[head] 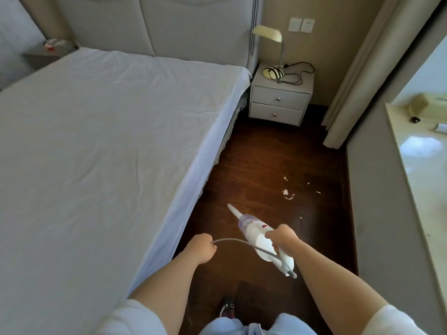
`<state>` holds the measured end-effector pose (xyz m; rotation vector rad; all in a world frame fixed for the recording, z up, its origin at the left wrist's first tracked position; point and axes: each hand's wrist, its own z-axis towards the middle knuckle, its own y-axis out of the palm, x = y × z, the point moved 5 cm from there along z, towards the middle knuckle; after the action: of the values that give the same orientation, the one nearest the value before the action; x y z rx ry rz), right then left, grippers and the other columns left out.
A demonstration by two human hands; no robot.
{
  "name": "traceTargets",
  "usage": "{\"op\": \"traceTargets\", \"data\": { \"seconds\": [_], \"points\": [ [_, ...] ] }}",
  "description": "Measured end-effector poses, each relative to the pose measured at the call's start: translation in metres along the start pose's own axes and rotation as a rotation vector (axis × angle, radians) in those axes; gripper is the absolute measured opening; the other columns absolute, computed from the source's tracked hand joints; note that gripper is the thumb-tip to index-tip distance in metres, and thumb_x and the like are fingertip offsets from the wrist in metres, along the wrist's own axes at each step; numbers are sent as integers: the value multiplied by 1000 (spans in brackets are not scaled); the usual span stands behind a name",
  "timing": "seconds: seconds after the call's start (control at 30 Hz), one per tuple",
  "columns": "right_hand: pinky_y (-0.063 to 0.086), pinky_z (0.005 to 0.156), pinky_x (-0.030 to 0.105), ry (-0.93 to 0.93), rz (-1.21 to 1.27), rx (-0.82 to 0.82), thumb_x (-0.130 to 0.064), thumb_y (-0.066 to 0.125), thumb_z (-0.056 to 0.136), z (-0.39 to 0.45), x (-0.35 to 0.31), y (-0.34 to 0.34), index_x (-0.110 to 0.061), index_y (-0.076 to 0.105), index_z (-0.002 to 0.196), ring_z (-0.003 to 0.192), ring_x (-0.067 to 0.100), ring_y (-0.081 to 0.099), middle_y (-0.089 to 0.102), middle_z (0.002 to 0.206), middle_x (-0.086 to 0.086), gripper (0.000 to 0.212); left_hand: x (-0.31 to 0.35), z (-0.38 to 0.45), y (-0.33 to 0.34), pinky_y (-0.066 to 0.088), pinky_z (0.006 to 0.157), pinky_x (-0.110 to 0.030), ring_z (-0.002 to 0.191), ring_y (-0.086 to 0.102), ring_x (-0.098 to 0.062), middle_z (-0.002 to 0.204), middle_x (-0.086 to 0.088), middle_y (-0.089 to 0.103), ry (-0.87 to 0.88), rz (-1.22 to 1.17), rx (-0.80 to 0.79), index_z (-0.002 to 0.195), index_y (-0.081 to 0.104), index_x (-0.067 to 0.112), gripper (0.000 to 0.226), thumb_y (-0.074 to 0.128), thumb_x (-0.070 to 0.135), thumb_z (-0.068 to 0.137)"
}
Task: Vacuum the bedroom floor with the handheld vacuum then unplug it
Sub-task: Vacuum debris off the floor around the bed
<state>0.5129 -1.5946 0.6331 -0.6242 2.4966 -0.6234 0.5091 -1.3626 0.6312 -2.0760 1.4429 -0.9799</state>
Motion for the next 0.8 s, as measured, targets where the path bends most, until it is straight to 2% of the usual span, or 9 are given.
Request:
{"op": "traceTargets", "data": {
  "seconds": [0.07, 0.13, 0.23, 0.37, 0.4, 0.47, 0.5, 0.6, 0.8],
  "points": [
    [54, 75, 28, 6, 3, 8, -25, 55, 96, 3, 2, -8, -1, 58, 122, 84, 19, 66, 66, 91, 6, 36, 8, 2, -1, 43, 76, -26, 101, 60, -25, 110, -13, 62, 13, -2, 0, 105, 59, 5, 26, 43, 24, 97],
    [52, 90, 29, 26, -10, 16, -26, 51, 97, 5, 7, -22, 0, 55, 126, 103, 24, 63, 64, 112, 11, 39, 24, 4, -2, 46, 81, -29, 102, 60, -26, 111, -14, 62, 42, 6, -4, 107, 59, 3, 27, 44, 24, 97],
    [45, 77, 27, 33, 34, 41, -26, 52, 97, 6, 21, -44, 2, 57, 125, 91, 24, 54, 58, 101, 11, 40, 54, 7, 1, 47, 85, -31, 104, 60, -27, 113, -14, 61, 103, 19, -15, 109, 59, 2, 29, 44, 24, 97],
    [49, 81, 28, 74, 98, 62, -25, 53, 97, 4, 48, -72, 1, 54, 129, 94, 21, 57, 61, 109, 11, 41, 91, 9, 8, 46, 85, -27, 103, 59, -22, 113, -10, 61, 166, 38, -29, 110, 59, 7, 26, 44, 25, 98],
    [50, 74, 27, 71, 142, 56, -20, 55, 95, 4, 58, -80, 4, 55, 128, 83, 20, 59, 64, 99, 12, 40, 103, 10, 11, 46, 85, -26, 102, 59, -21, 113, -9, 61, 189, 48, -34, 110, 59, 7, 25, 45, 25, 98],
    [45, 53, 25, 62, 248, 50, -9, 57, 90, 6, 74, -93, 7, 58, 123, 56, 16, 51, 55, 69, 7, 36, 121, 11, 14, 46, 85, -25, 102, 59, -19, 113, -8, 61, 215, 56, -32, 111, 59, 9, 25, 45, 25, 98],
    [42, 49, 24, 70, 272, 62, -6, 58, 89, 7, 84, -103, 7, 59, 121, 52, 15, 47, 51, 63, 5, 35, 133, 12, 16, 46, 84, -24, 102, 59, -19, 113, -7, 61, 230, 63, -26, 111, 60, 9, 24, 46, 25, 98],
    [41, 45, 24, 89, 298, 81, -5, 58, 88, 11, 108, -128, 6, 59, 121, 49, 14, 46, 49, 61, 4, 35, 161, 16, 19, 44, 80, -23, 101, 60, -20, 112, -7, 62, 255, 90, -16, 111, 60, 9, 25, 46, 25, 98],
    [42, 46, 27, 128, 348, 149, -5, 56, 88, 22, 149, -162, 8, 59, 120, 48, 17, 46, 48, 59, 6, 34, 202, 21, 33, 45, 78, -24, 99, 61, -20, 111, -6, 64, 284, 139, -38, 109, 62, 11, 23, 50, 26, 96]
  ]
}}
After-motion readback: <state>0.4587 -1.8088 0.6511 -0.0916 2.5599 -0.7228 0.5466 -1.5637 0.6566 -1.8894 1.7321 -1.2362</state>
